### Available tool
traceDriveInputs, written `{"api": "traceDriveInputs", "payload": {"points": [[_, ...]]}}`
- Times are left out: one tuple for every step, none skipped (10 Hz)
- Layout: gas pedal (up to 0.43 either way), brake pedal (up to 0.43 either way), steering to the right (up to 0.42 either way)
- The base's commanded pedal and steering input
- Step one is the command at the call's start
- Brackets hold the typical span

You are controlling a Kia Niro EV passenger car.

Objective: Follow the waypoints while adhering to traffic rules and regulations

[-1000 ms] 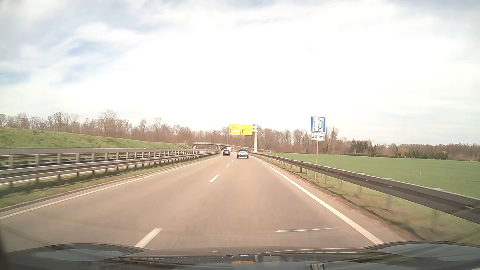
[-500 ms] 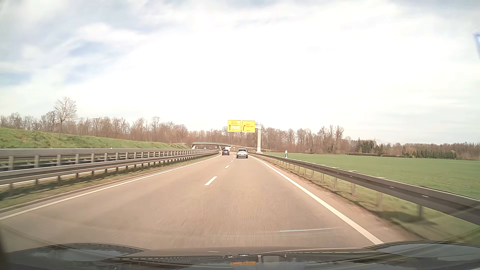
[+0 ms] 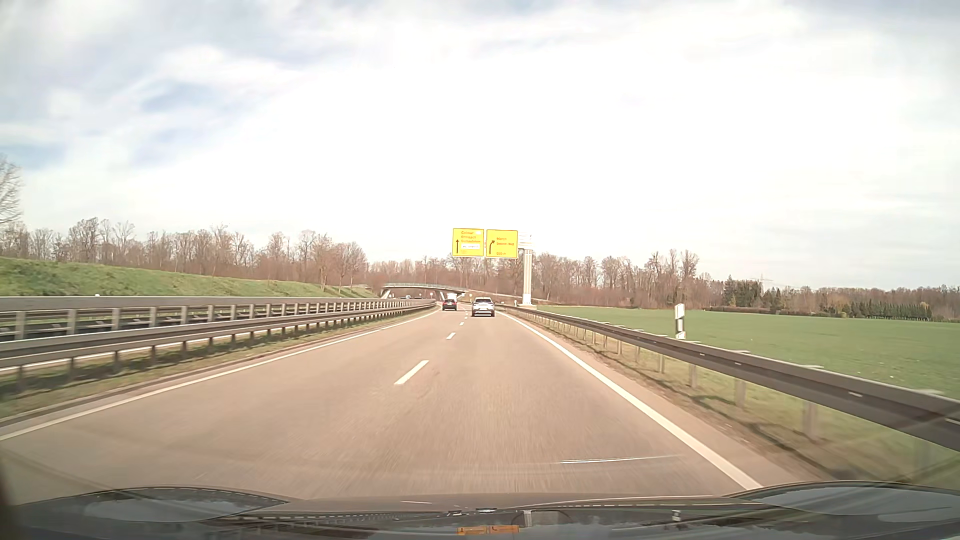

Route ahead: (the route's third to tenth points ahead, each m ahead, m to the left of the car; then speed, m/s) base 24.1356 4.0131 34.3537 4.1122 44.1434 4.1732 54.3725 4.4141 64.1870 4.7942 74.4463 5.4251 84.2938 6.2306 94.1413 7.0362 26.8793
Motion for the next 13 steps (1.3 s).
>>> {"api": "traceDriveInputs", "payload": {"points": [[0.177, 0.000, -0.001], [0.177, 0.000, -0.001], [0.177, 0.000, -0.001], [0.177, 0.000, -0.001], [0.177, 0.000, -0.001], [0.177, 0.000, -0.001], [0.177, 0.000, -0.002], [0.177, 0.000, -0.001], [0.177, 0.000, -0.001], [0.177, 0.000, -0.002], [0.177, 0.000, -0.003], [0.177, 0.000, -0.004], [0.177, 0.000, -0.005]]}}
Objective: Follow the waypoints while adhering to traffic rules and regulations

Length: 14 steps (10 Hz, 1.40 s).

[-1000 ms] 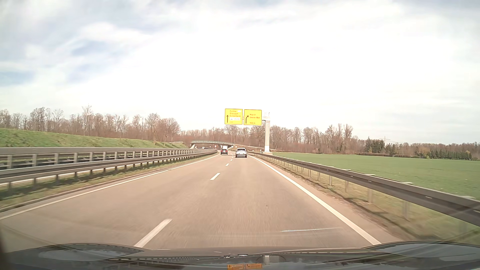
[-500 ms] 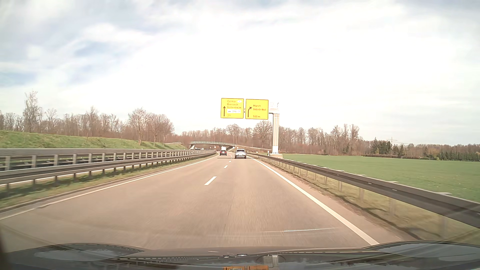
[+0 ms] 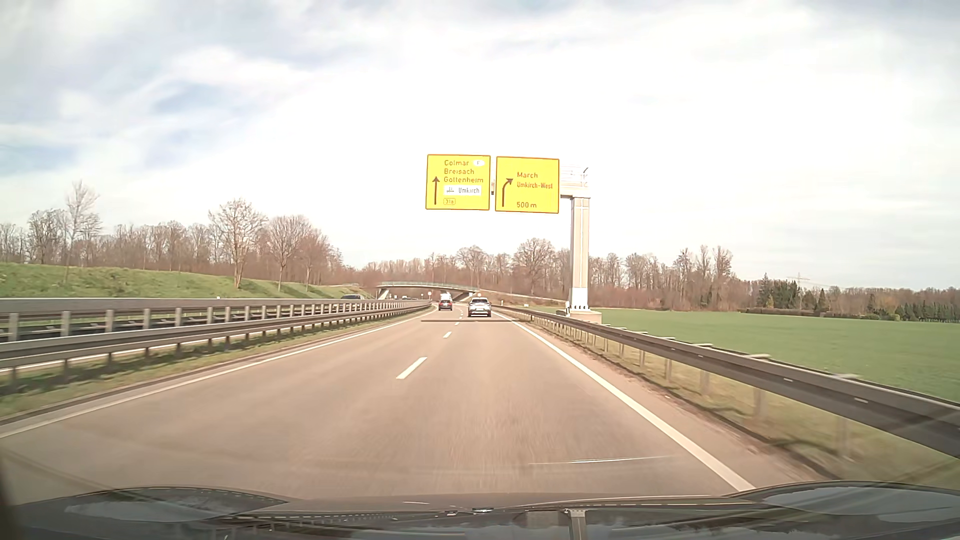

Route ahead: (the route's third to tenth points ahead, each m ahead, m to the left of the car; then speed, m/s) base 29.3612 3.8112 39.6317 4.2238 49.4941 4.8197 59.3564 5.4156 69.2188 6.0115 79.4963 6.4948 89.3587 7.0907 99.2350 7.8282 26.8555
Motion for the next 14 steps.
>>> {"api": "traceDriveInputs", "payload": {"points": [[0.177, 0.000, -0.005], [0.177, 0.000, -0.005], [0.177, 0.000, -0.005], [0.177, 0.000, -0.005], [0.177, 0.000, -0.004], [0.177, 0.000, -0.004], [0.177, 0.000, -0.004], [0.177, 0.000, -0.004], [0.177, 0.000, -0.003], [0.177, 0.000, -0.003], [0.177, 0.000, -0.003], [0.177, 0.000, -0.003], [0.177, 0.000, -0.003], [0.177, 0.000, -0.003]]}}
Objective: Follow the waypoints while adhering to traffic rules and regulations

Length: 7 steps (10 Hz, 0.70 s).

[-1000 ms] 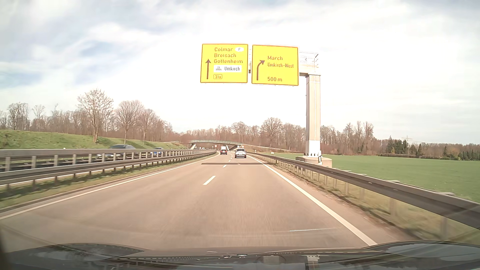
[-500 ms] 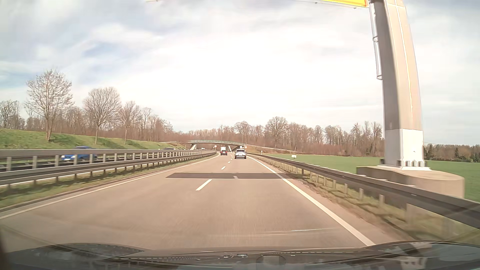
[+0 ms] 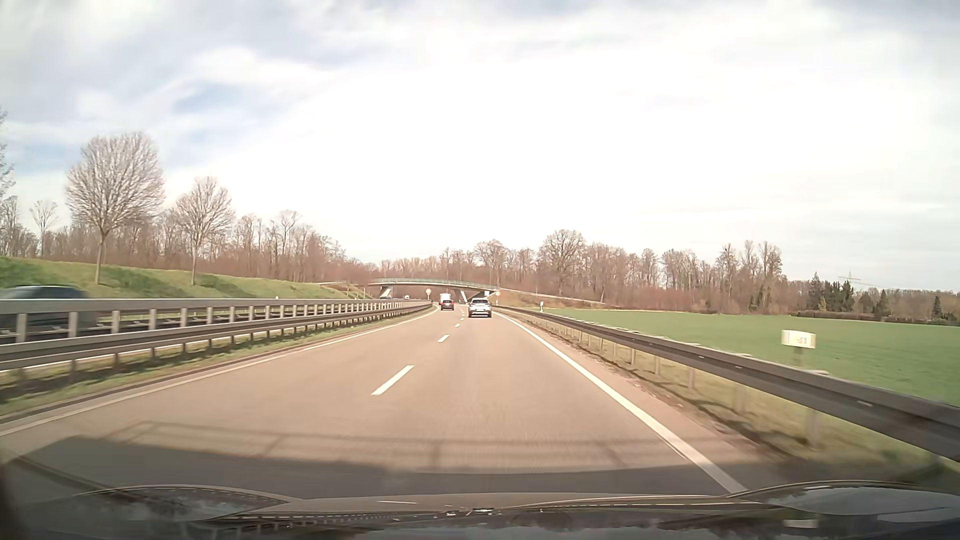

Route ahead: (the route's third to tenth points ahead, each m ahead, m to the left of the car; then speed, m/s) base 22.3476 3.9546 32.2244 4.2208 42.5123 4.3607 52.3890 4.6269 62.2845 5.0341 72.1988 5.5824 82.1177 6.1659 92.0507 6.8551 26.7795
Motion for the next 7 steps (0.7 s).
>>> {"api": "traceDriveInputs", "payload": {"points": [[0.177, 0.000, -0.003], [0.177, 0.000, -0.003], [0.177, 0.000, -0.003], [0.177, 0.000, -0.003], [0.177, 0.000, -0.003], [0.177, 0.000, -0.003], [0.177, 0.000, -0.003]]}}
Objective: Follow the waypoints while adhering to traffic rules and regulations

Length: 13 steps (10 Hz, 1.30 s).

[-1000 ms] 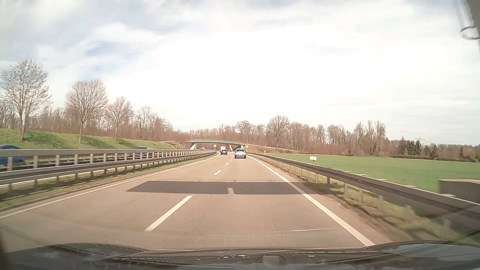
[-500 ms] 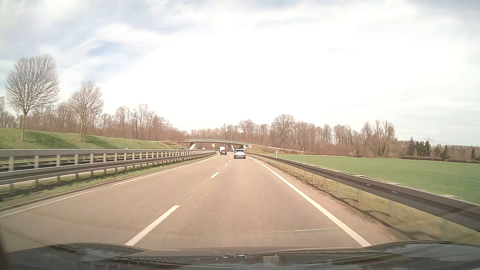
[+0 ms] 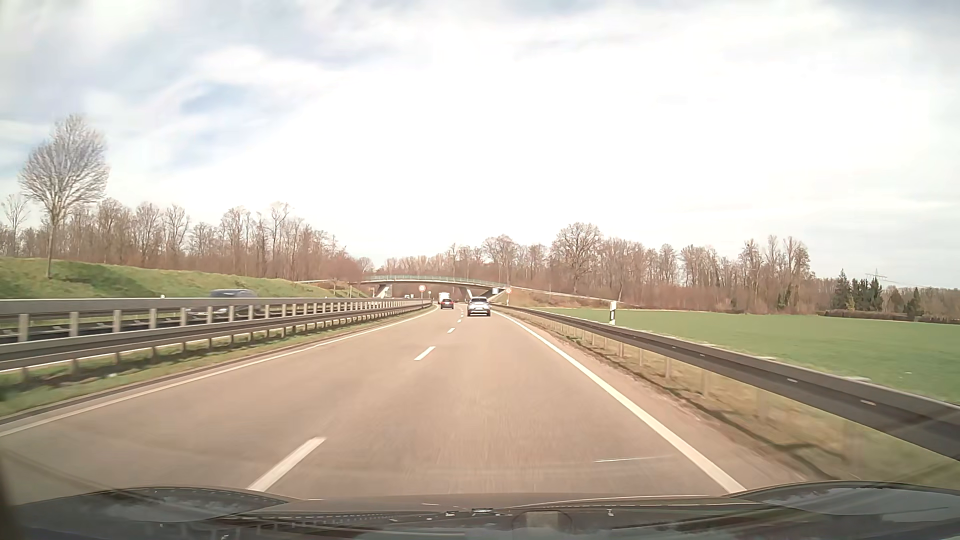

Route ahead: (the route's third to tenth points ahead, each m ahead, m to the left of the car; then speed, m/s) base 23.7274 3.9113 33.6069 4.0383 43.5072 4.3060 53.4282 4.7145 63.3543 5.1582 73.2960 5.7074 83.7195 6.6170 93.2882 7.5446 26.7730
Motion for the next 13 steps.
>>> {"api": "traceDriveInputs", "payload": {"points": [[0.177, 0.000, -0.003], [0.177, 0.000, -0.003], [0.169, 0.000, -0.003], [0.169, 0.000, -0.004], [0.169, 0.000, -0.003], [0.169, 0.000, -0.003], [0.169, 0.000, -0.004], [0.169, 0.000, -0.003], [0.169, 0.000, -0.004], [0.169, 0.000, -0.004], [0.157, 0.000, -0.004], [0.157, 0.000, -0.004], [0.157, 0.000, -0.004]]}}
